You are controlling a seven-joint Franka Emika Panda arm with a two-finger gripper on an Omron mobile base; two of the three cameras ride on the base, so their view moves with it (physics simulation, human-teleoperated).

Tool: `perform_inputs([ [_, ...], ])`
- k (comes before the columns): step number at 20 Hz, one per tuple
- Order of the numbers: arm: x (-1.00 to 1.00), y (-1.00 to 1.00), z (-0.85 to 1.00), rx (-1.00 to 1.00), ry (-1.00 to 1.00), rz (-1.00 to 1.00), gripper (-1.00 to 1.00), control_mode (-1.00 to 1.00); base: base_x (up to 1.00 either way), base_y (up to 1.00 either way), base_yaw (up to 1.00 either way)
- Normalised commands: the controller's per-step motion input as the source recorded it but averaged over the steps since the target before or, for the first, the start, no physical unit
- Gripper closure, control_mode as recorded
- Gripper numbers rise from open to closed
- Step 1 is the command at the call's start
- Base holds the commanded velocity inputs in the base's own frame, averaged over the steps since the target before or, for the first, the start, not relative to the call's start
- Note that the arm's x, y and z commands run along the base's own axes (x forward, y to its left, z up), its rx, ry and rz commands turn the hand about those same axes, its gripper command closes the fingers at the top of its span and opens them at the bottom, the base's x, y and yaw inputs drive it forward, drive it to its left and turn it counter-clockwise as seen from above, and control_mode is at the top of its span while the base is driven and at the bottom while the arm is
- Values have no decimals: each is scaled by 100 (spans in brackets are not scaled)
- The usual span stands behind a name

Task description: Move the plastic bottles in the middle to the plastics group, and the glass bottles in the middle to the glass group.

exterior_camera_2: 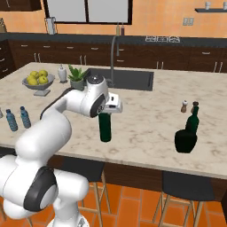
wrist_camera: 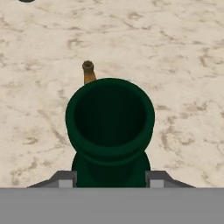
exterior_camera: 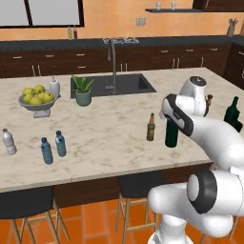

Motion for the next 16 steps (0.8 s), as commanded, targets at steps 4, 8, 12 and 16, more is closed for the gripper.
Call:
perform_inputs([
  [4, 0, -78, 12, 0, 9, -4, 100, -100, 0, 0, 0],
  [8, 0, -80, 1, 0, 3, -4, 100, -100, 0, 0, 0],
  [12, 0, -58, -1, 0, -2, -1, 100, -100, 0, 0, 0],
  [16, 0, -41, 0, 1, -16, 0, 100, -100, 0, 0, 0],
])
